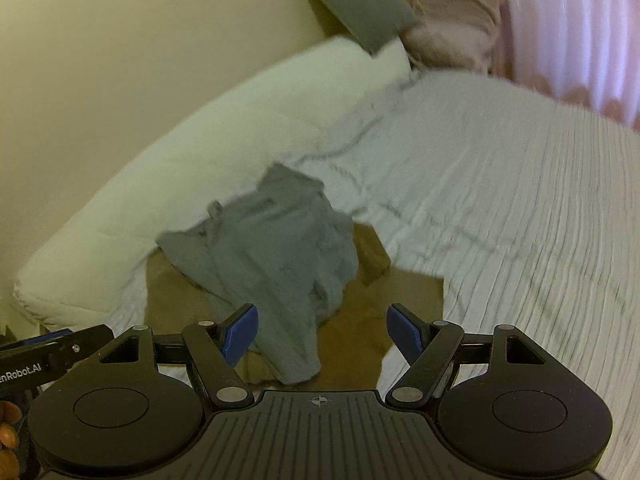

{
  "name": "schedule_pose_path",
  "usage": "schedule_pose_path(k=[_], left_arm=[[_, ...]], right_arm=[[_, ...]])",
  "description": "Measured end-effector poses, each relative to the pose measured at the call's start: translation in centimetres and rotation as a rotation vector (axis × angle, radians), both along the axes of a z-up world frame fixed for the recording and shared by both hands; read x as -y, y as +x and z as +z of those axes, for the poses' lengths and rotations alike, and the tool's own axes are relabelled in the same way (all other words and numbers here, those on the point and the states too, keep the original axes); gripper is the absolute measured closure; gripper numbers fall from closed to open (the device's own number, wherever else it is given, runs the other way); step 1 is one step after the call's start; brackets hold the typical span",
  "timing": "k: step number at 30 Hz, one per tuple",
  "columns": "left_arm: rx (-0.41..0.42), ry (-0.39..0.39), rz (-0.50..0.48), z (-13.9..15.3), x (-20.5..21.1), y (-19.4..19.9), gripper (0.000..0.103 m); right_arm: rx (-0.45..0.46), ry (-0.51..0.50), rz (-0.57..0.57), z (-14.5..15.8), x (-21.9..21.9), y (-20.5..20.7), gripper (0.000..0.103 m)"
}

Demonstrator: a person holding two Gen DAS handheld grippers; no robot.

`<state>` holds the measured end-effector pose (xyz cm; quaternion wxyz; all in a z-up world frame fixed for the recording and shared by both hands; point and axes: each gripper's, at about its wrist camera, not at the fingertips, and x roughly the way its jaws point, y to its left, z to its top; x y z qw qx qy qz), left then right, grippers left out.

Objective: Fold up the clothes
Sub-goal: 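Grasp the grey-green T-shirt with the right gripper and lift it off the pile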

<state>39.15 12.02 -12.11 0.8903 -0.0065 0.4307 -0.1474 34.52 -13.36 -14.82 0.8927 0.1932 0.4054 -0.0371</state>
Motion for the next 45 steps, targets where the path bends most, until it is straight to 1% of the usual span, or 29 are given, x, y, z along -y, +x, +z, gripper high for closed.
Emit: schedule_pose_path(k=[5, 9, 10, 11, 12, 13, 15, 18, 20, 21, 22, 23, 25, 28, 30, 35, 38, 40, 42, 45], left_arm=[[-0.053, -0.036, -0.005, -2.2, -0.3, 2.6, 0.039], [-0.086, -0.049, -0.01, -3.7, -0.4, 4.4, 0.039], [-0.093, -0.049, -0.012, -4.0, -0.4, 4.8, 0.039], [-0.099, -0.05, -0.013, -4.3, -0.4, 5.2, 0.039], [-0.104, -0.05, -0.015, -4.6, -0.3, 5.5, 0.039], [-0.108, -0.051, -0.018, -4.8, -0.3, 5.7, 0.039], [-0.115, -0.053, -0.023, -5.1, -0.3, 6.2, 0.039], [-0.12, -0.052, -0.026, -5.3, -0.3, 6.6, 0.039], [-0.124, -0.046, -0.026, -5.5, -0.3, 6.8, 0.039], [-0.124, -0.044, -0.025, -5.5, -0.4, 6.9, 0.039], [-0.123, -0.044, -0.025, -5.5, -0.4, 6.8, 0.039], [-0.121, -0.044, -0.024, -5.4, -0.5, 6.8, 0.039], [-0.112, -0.047, -0.022, -5.1, -0.7, 6.6, 0.039], [-0.094, -0.054, -0.02, -4.4, -0.9, 6.2, 0.039], [-0.077, -0.061, -0.022, -3.6, -0.9, 5.8, 0.039], [-0.019, -0.09, -0.051, -1.1, -0.5, 3.7, 0.039], [0.021, -0.111, -0.079, 0.7, -0.1, 2.1, 0.039], [0.045, -0.128, -0.104, 1.8, 0.4, 0.9, 0.039], [0.062, -0.144, -0.135, 2.5, 1.1, -0.5, 0.039], [0.071, -0.167, -0.198, 3.3, 3.0, -3.1, 0.039]], right_arm=[[-0.054, 0.145, -0.068, -3.1, 1.4, 1.6, 0.029], [-0.054, 0.219, -0.07, -5.1, 1.6, 2.9, 0.029], [-0.056, 0.229, -0.066, -5.5, 1.5, 3.2, 0.032], [-0.061, 0.235, -0.057, -6.0, 1.3, 3.5, 0.05], [-0.072, 0.242, -0.045, -6.5, 1.0, 4.0, 0.057], [-0.092, 0.249, -0.037, -7.2, 0.7, 4.4, 0.059], [-0.118, 0.256, -0.034, -8.5, 0.2, 5.1, 0.059], [-0.137, 0.263, -0.039, -10.2, -0.5, 6.0, 0.059], [-0.145, 0.285, -0.037, -11.0, -0.6, 6.4, 0.059], [-0.149, 0.297, -0.035, -11.4, -0.7, 6.6, 0.063], [-0.137, 0.31, -0.027, -11.4, -0.7, 6.5, 0.101], [-0.118, 0.323, -0.018, -11.3, -0.8, 6.4, 0.103], [-0.061, 0.338, -0.024, -10.1, -0.6, 5.8, 0.103], [0.063, 0.373, -0.049, -7.3, 0.1, 4.4, 0.103], [0.172, 0.37, -0.087, -4.4, 0.9, 3.4, 0.103], [0.433, 0.382, -0.134, 3.6, 3.3, 0.5, 0.103], [0.603, 0.36, -0.163, 8.7, 4.4, -2.8, 0.103], [0.693, 0.335, -0.181, 11.7, 5.0, -5.4, 0.103], [0.756, 0.288, -0.197, 14.4, 5.6, -8.3, 0.103], [0.786, 0.21, -0.247, 17.2, 6.5, -13.3, 0.103]])
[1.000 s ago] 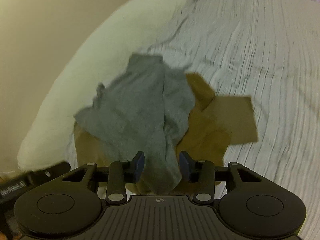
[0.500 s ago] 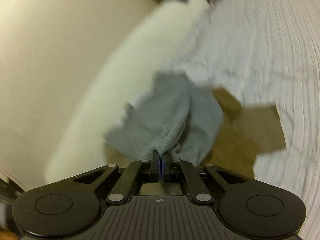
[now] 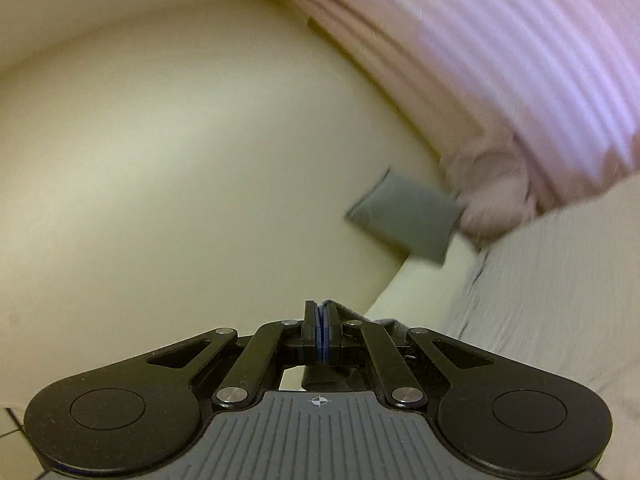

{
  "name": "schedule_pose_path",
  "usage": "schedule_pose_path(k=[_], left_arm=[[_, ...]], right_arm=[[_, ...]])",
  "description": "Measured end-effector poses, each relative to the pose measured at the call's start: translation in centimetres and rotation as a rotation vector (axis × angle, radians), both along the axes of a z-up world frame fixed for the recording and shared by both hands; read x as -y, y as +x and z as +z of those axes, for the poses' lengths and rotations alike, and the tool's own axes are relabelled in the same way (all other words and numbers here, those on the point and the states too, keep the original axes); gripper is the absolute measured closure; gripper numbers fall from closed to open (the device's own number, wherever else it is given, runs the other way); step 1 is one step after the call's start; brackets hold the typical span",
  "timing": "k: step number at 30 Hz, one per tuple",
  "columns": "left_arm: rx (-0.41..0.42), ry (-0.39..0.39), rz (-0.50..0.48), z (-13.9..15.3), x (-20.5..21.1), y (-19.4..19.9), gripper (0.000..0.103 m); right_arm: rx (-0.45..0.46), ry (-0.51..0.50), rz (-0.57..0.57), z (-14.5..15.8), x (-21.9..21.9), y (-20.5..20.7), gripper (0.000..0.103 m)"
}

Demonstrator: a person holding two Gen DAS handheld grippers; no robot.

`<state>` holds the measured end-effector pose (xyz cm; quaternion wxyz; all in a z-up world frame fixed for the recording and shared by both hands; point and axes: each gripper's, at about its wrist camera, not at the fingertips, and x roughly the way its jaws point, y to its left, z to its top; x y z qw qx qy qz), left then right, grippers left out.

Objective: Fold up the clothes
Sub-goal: 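Grasp the grey-green T-shirt with the right gripper and lift it off the pile, then drop the grey-green T-shirt onto the open bed with the right gripper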

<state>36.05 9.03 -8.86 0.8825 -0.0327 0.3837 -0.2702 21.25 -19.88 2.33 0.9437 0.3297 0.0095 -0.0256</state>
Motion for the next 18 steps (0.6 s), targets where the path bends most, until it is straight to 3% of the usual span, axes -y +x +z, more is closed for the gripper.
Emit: schedule_pose_path(k=[10, 13, 15, 16, 17, 18], left_arm=[[0.002, -0.034, -0.288, 1.0, 9.4, -12.0, 0.039], [0.0, -0.039, -0.362, 0.9, 12.1, -16.5, 0.039], [-0.001, -0.043, -0.405, 1.0, 13.5, -19.5, 0.039], [0.0, -0.043, -0.425, 1.0, 14.2, -21.1, 0.039], [0.002, -0.037, -0.438, 0.8, 14.8, -22.5, 0.039], [0.002, -0.03, -0.45, 0.6, 15.3, -24.0, 0.039]], right_arm=[[0.001, -0.121, -0.342, 4.0, 2.1, -20.6, 0.103], [-0.102, -0.143, -0.415, 4.6, 3.3, -25.6, 0.102], [-0.239, -0.146, -0.475, 4.4, 4.1, -28.6, 0.088], [-0.307, -0.147, -0.504, 4.3, 4.5, -30.0, 0.053], [-0.329, -0.156, -0.537, 4.1, 4.6, -31.8, 0.025], [-0.334, -0.168, -0.572, 3.9, 4.7, -33.8, 0.024]])
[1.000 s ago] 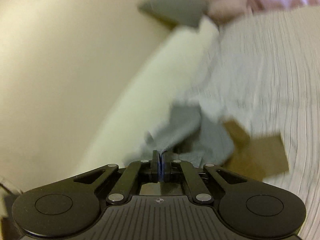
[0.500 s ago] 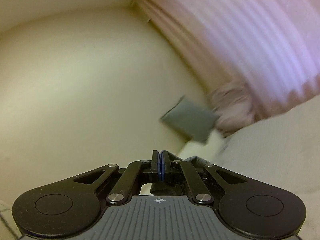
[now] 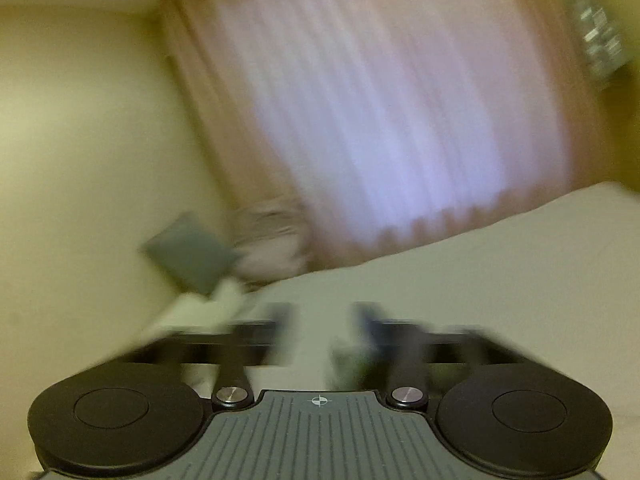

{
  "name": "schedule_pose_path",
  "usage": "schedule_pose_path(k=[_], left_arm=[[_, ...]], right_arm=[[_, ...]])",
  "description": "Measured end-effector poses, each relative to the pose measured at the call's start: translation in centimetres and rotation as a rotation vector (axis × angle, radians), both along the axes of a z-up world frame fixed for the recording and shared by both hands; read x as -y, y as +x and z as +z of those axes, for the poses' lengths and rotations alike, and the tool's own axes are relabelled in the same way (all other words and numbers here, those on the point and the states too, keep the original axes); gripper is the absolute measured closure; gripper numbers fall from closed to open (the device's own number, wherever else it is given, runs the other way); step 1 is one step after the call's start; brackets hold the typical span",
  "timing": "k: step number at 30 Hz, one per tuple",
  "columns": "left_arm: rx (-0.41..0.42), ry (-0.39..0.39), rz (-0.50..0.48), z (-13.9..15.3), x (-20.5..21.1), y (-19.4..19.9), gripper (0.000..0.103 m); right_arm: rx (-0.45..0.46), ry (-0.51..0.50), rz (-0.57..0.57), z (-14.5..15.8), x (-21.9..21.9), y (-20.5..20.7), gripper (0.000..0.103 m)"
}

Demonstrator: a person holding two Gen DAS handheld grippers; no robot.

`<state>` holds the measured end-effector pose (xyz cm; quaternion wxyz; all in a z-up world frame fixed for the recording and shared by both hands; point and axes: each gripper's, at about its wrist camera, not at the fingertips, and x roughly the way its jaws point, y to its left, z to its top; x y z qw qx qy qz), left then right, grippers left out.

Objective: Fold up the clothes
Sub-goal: 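Drop the grey-green T-shirt onto the open bed with the right gripper, then move both grippers over the crumpled grey-green T-shirt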

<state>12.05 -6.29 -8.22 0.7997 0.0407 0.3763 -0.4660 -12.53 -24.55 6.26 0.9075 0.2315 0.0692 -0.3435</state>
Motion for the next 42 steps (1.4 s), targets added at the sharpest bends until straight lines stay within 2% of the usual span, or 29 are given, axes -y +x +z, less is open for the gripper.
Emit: schedule_pose_path(k=[3, 9, 16, 18, 24, 33, 42], left_arm=[[-0.02, 0.034, -0.022, -0.9, 1.3, -4.1, 0.039], [-0.061, 0.127, -0.075, -2.8, 2.7, -10.5, 0.039], [-0.013, 0.219, -0.221, -3.5, 4.2, -15.8, 0.039], [0.004, 0.231, -0.268, -3.5, 4.7, -17.0, 0.039], [0.038, 0.23, -0.363, -3.1, 4.3, -18.7, 0.039], [0.047, 0.31, -0.378, -3.9, 0.1, -17.0, 0.039], [0.06, 0.338, -0.426, -4.7, -2.6, -16.8, 0.039]], right_arm=[[-0.052, 0.008, -0.066, -1.1, 0.5, -5.3, 0.024], [-0.221, 0.183, -0.175, -7.0, 1.6, -15.3, 0.024], [-0.462, 0.353, -0.219, -14.4, -0.1, -21.3, 0.024], [-0.486, 0.415, -0.228, -16.5, -1.1, -22.2, 0.024], [-0.54, 0.492, -0.233, -19.0, -3.8, -22.2, 0.024], [-0.563, 0.525, -0.237, -19.8, -8.8, -18.6, 0.024], [-0.563, 0.574, -0.299, -21.0, -14.5, -18.5, 0.024]])
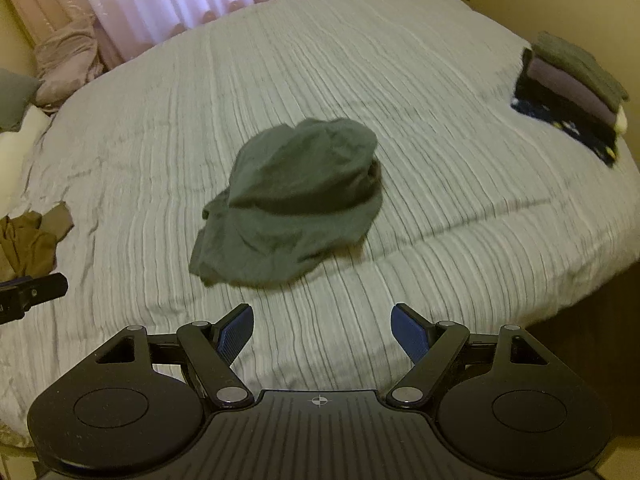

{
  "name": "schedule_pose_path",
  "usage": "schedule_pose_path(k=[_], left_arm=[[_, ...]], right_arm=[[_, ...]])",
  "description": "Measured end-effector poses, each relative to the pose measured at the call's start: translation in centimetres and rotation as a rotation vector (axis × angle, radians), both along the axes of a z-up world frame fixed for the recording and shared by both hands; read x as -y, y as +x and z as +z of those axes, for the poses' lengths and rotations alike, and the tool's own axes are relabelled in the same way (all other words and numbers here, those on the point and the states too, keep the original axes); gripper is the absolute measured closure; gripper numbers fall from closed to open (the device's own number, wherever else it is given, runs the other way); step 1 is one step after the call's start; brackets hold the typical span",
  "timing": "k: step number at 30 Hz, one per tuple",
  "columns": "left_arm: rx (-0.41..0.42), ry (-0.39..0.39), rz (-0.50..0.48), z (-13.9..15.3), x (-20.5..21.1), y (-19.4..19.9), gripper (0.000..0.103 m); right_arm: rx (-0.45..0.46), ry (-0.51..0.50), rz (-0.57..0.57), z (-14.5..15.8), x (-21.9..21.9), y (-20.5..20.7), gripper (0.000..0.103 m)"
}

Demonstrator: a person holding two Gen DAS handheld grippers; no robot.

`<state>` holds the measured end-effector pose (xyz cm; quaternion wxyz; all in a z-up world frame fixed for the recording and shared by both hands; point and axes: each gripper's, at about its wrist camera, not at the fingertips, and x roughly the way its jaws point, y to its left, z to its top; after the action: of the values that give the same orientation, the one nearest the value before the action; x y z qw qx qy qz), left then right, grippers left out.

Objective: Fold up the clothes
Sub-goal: 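Move both grippers over the crumpled grey-green T-shirt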

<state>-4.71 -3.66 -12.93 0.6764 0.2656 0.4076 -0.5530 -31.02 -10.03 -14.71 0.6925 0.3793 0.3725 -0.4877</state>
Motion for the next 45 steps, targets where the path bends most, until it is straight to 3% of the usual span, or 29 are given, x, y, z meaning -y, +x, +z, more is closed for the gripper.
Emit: schedule_pose_path(k=[4, 14, 25, 30, 36, 45], left_arm=[[-0.013, -0.001, -0.005, 0.0, -1.0, 0.1, 0.039], [-0.008, 0.007, 0.037, -0.6, -0.9, 0.3, 0.039], [0.011, 0.041, 0.039, -1.8, 4.2, -5.7, 0.039], [0.008, 0.006, 0.053, -1.3, 7.5, -10.3, 0.039], [0.005, -0.007, 0.135, -1.7, 9.8, -13.8, 0.039], [-0.007, 0.082, 0.24, -3.9, 9.4, -15.7, 0.039]], right_arm=[[-0.002, 0.013, -0.033, 0.1, -0.8, -0.3, 0.024], [-0.022, -0.029, 0.012, 0.0, -0.6, 0.3, 0.024], [-0.003, -0.013, -0.029, -0.7, 5.4, -8.2, 0.024], [-0.001, -0.015, 0.025, -1.0, 9.9, -11.7, 0.024], [-0.001, -0.04, 0.169, -1.5, 13.9, -13.0, 0.024], [-0.035, 0.021, 0.31, -5.0, 17.0, -14.2, 0.024]])
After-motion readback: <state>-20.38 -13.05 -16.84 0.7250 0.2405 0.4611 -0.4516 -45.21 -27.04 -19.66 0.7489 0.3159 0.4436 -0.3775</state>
